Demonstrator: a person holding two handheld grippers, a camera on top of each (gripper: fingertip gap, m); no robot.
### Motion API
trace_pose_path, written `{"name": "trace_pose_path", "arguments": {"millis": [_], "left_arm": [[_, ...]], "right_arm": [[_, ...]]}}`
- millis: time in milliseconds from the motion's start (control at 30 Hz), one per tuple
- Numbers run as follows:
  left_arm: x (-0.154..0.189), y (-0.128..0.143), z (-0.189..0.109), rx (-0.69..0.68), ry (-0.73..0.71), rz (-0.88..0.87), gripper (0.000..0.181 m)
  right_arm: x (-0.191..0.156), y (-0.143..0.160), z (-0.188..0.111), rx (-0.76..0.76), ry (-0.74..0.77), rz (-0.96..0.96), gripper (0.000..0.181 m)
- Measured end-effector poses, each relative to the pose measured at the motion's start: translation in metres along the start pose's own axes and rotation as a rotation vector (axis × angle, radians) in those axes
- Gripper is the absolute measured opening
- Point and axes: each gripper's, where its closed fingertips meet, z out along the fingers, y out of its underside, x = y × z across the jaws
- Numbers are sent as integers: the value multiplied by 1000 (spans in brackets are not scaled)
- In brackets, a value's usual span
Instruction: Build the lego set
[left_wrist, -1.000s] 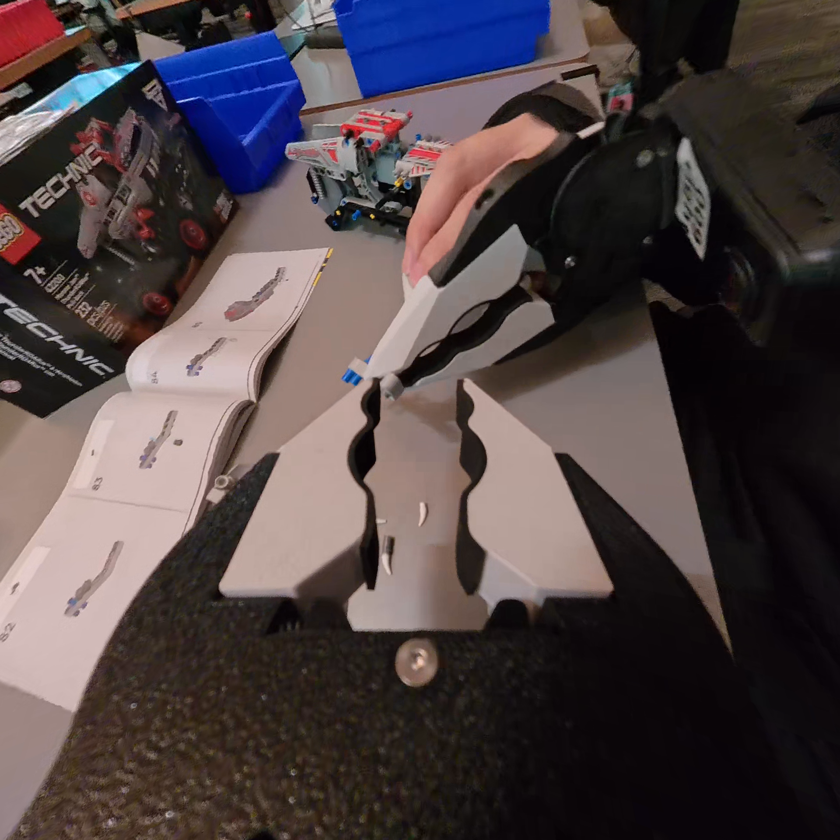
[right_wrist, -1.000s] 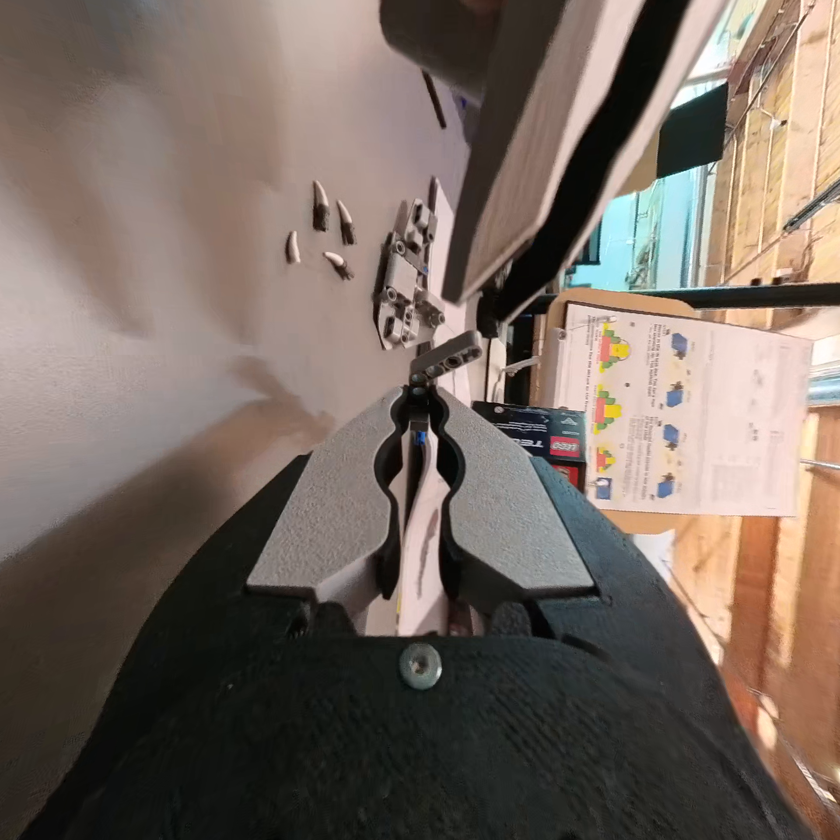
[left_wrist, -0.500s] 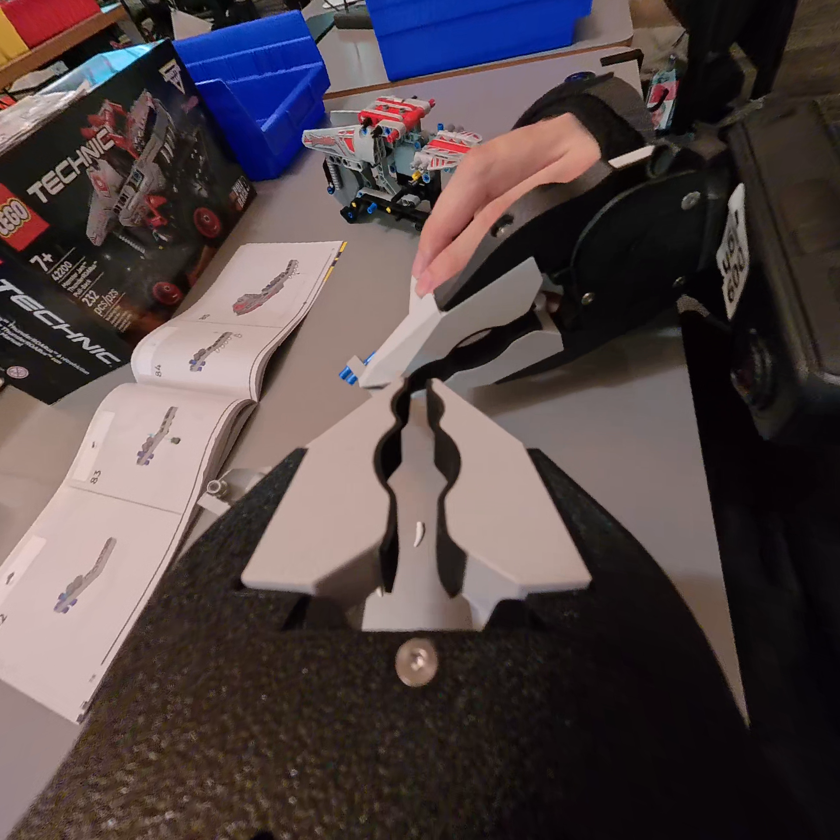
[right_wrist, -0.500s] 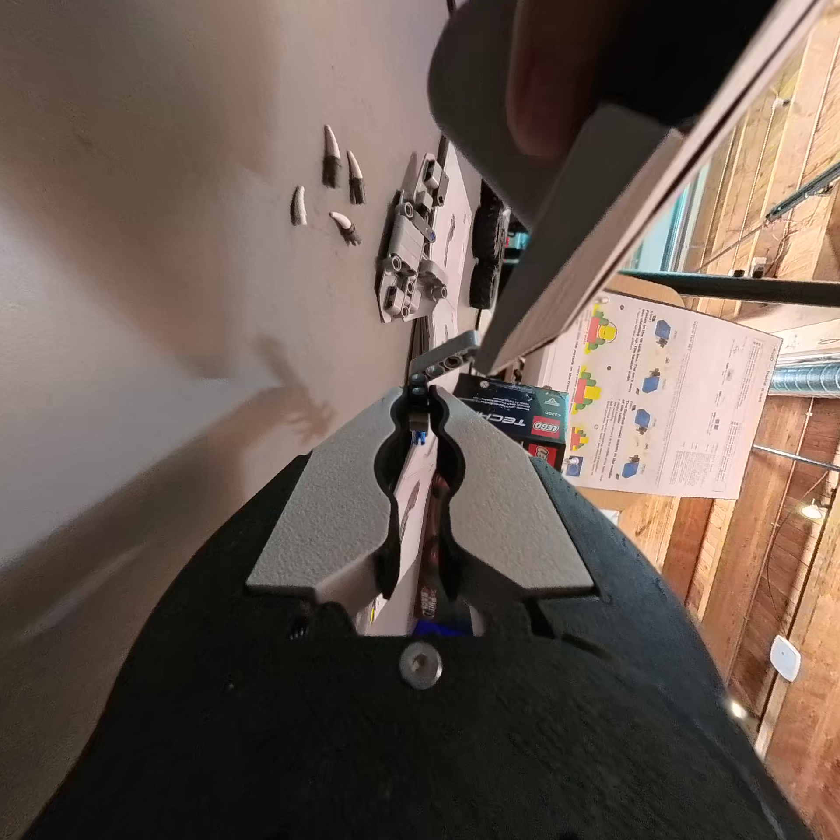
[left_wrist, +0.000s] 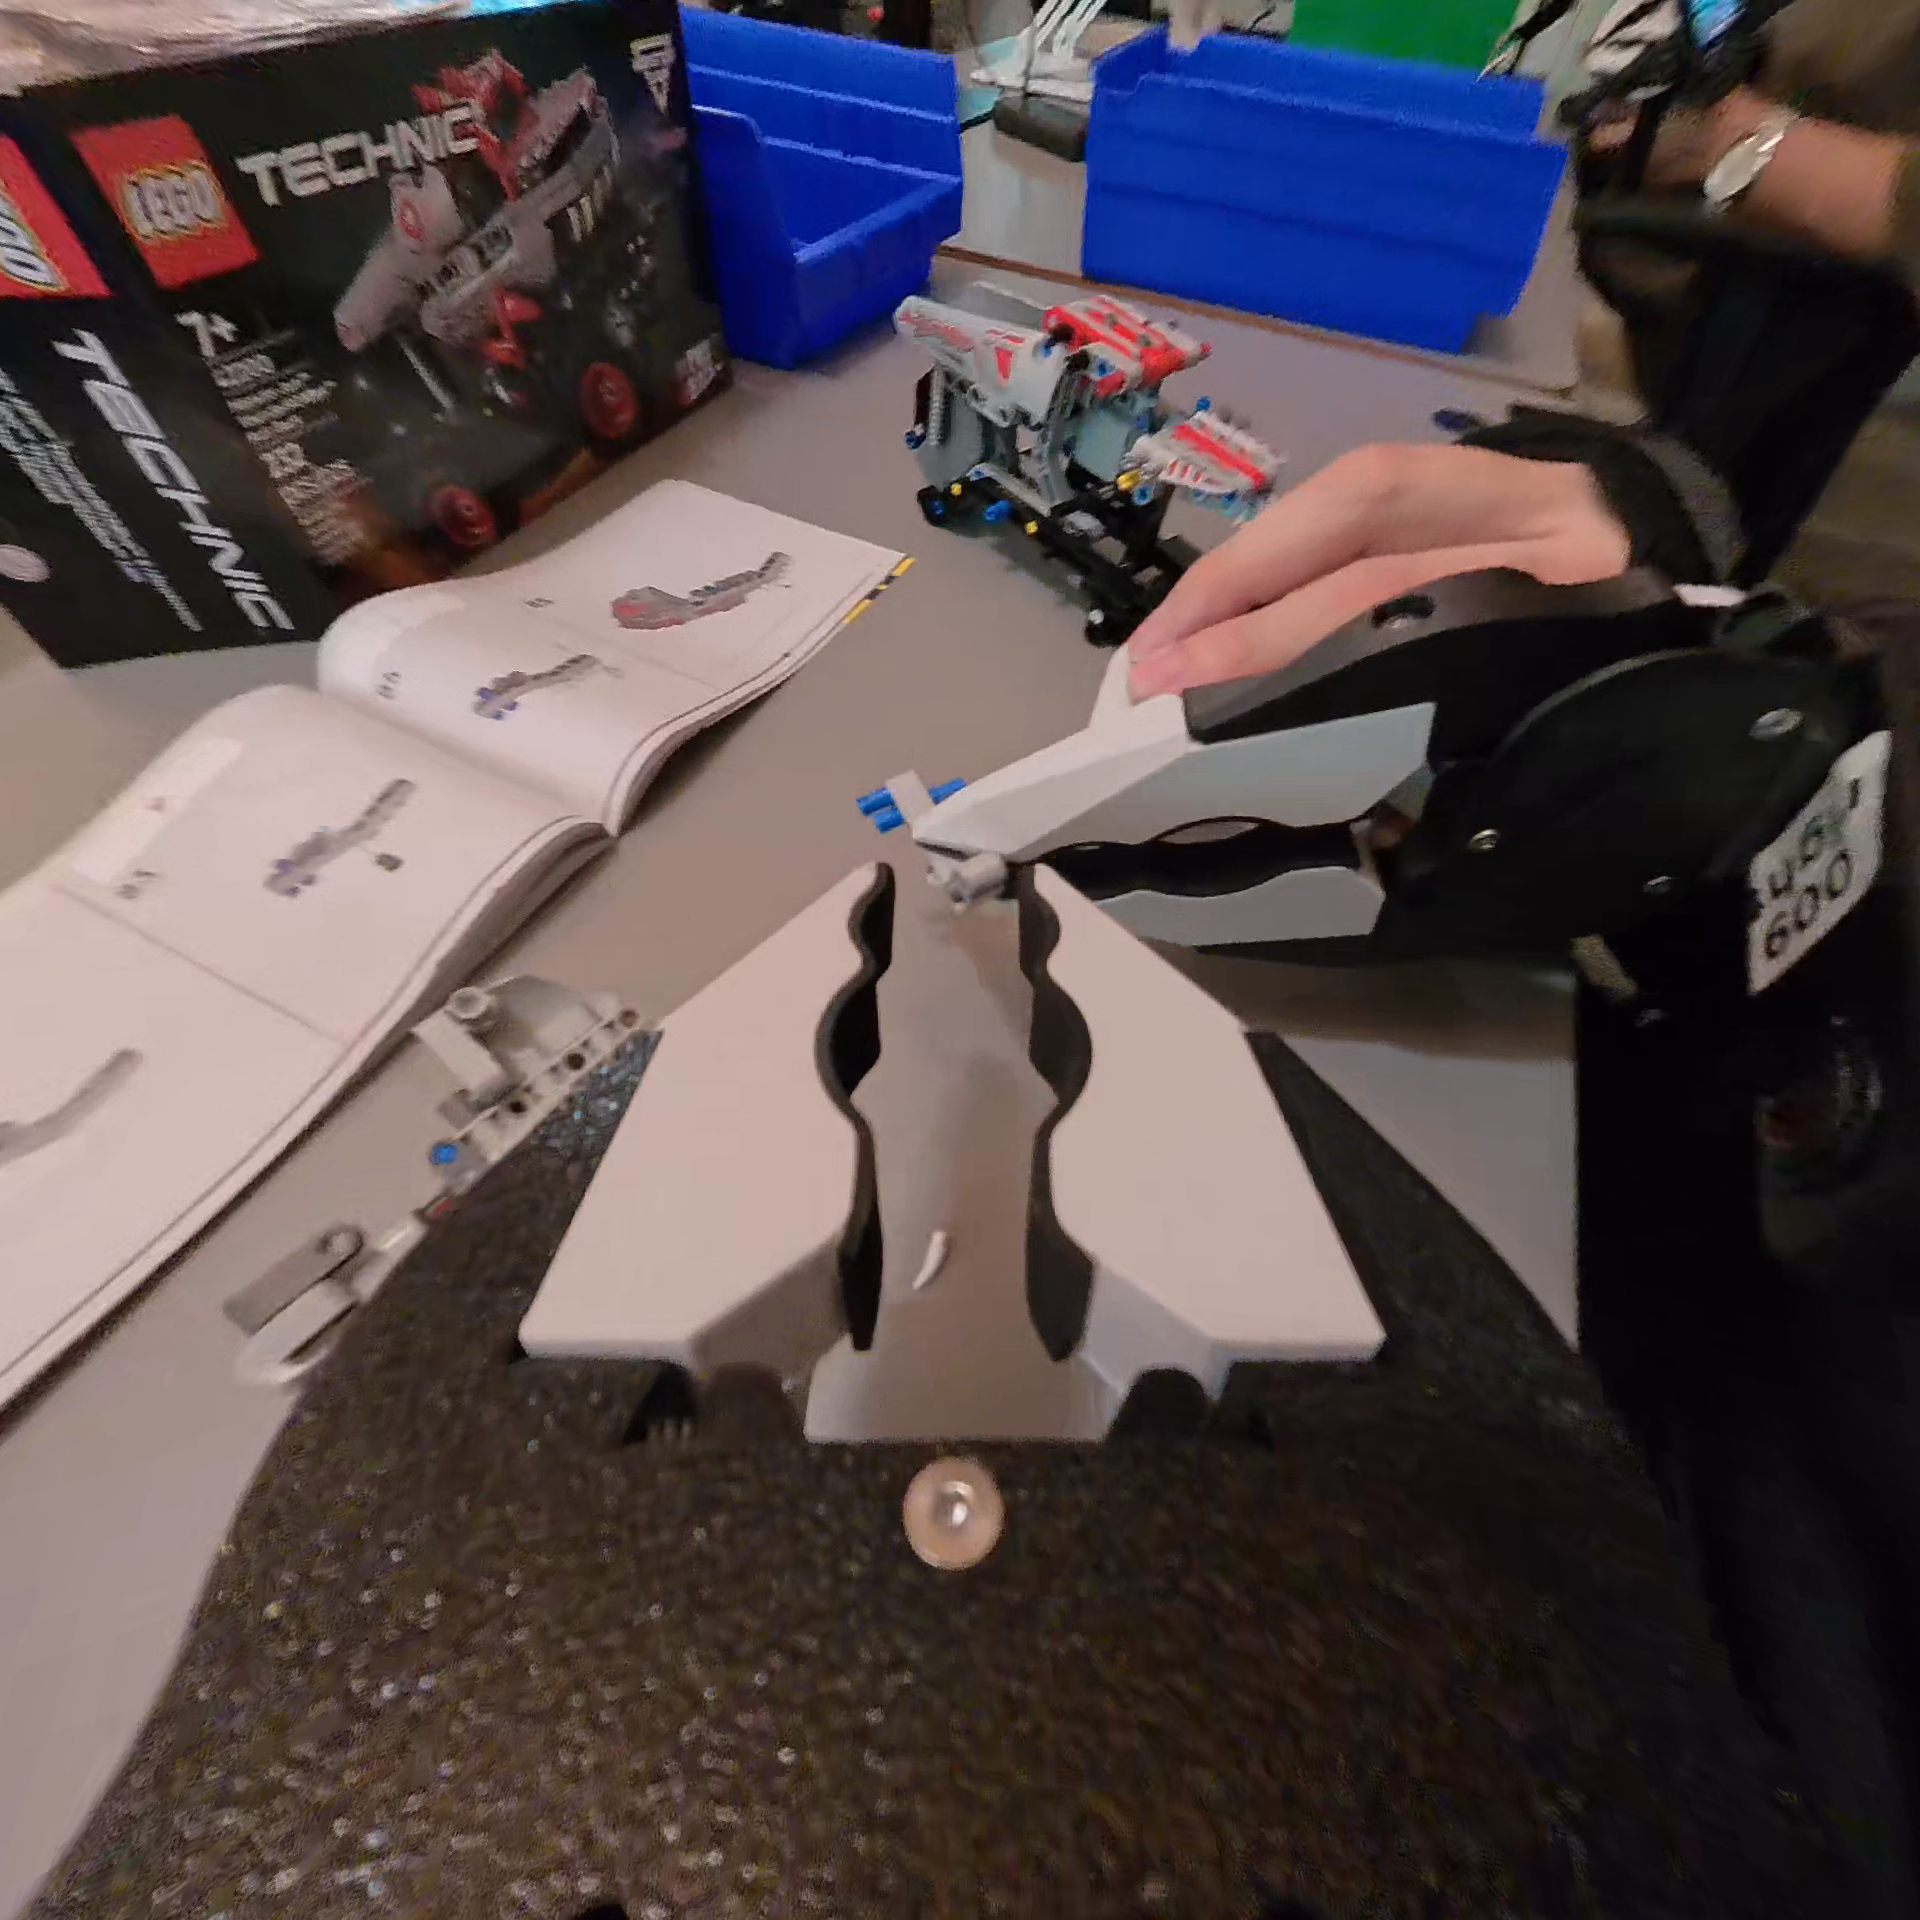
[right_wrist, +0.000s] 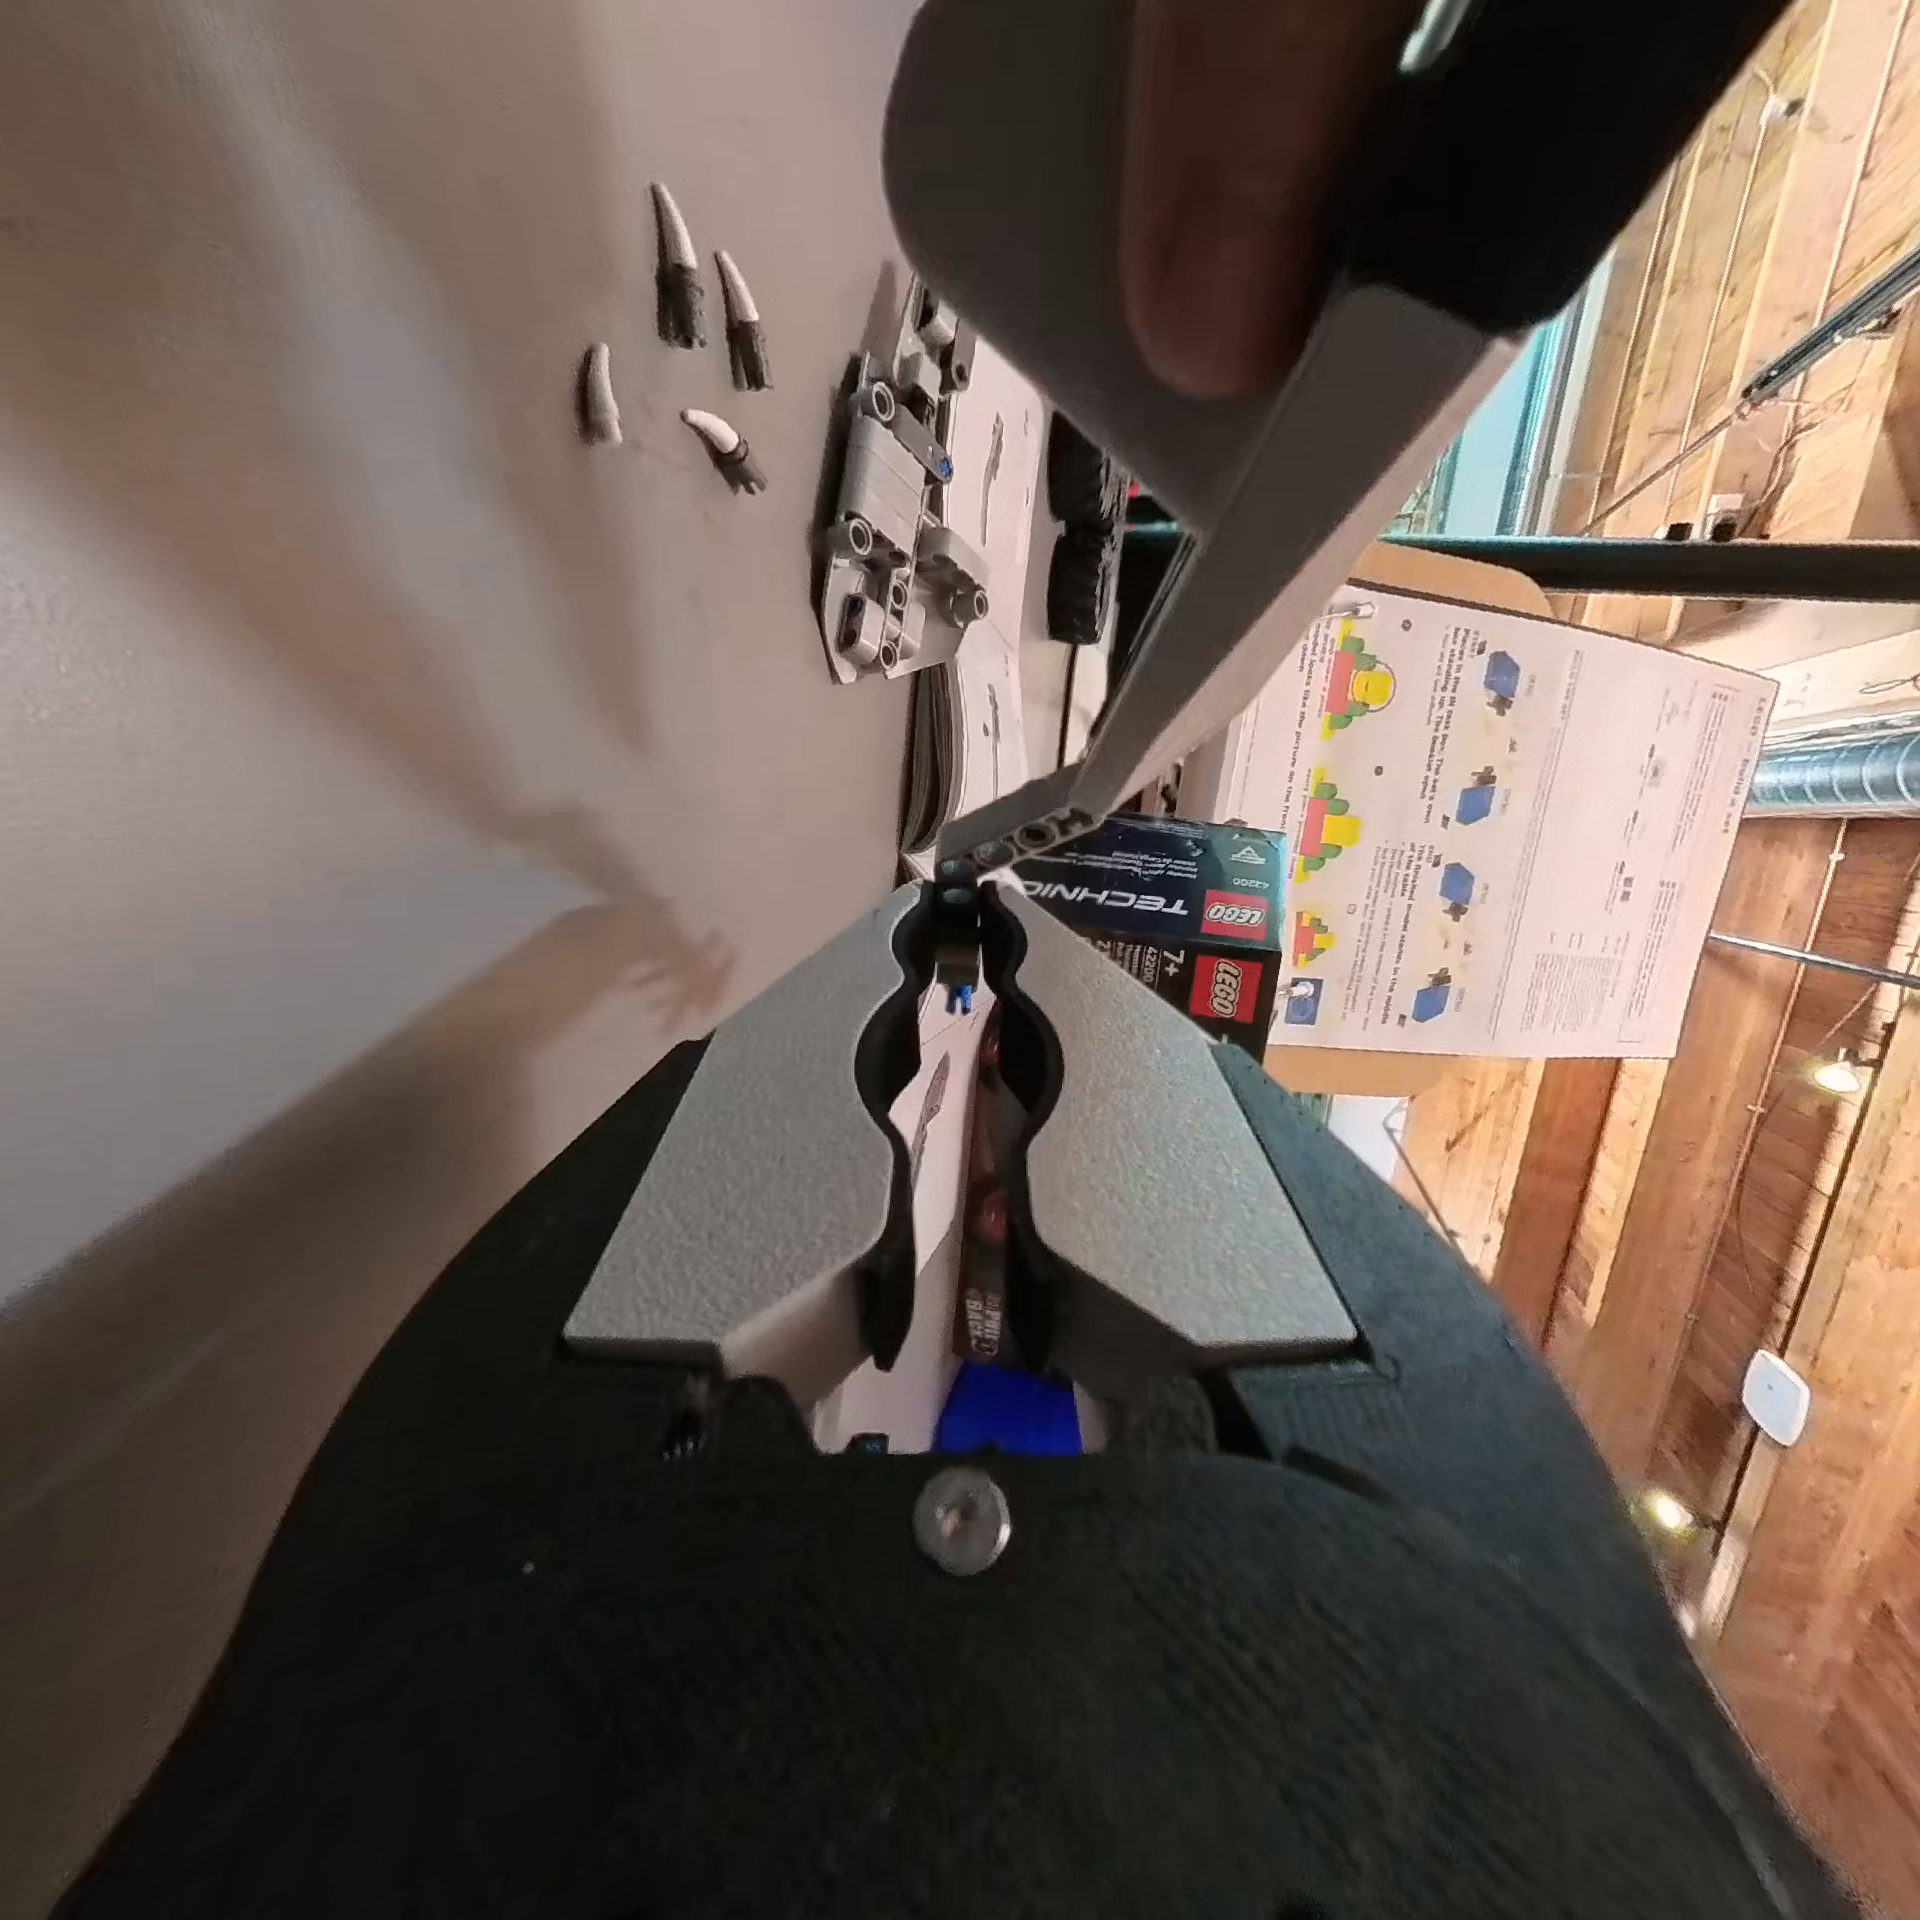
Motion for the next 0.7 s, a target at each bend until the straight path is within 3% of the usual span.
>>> {"name": "trace_pose_path", "arguments": {"millis": [67, 233, 367, 467, 567, 700], "left_arm": [[5, 5, 2, -26, 53, -31, 27], [2, 7, 3, -27, 49, -49, 9], [-2, 1, -7, 39, 186, -342, 8], [-6, -5, -19, 89, 327, -542, 8], [-6, -9, -30, 120, 456, -649, 8], [9, -14, -40, 140, 668, -738, 8]], "right_arm": [[3, -3, -1, 12, 14, 8, 6], [3, -10, -3, 41, 17, 4, 6], [4, -12, -6, 148, 3, 110, 13], [8, -13, -14, 266, -64, 261, 27], [15, -17, -25, 431, -188, 554, 41], [30, -32, -43, 664, -360, 919, 42]]}}
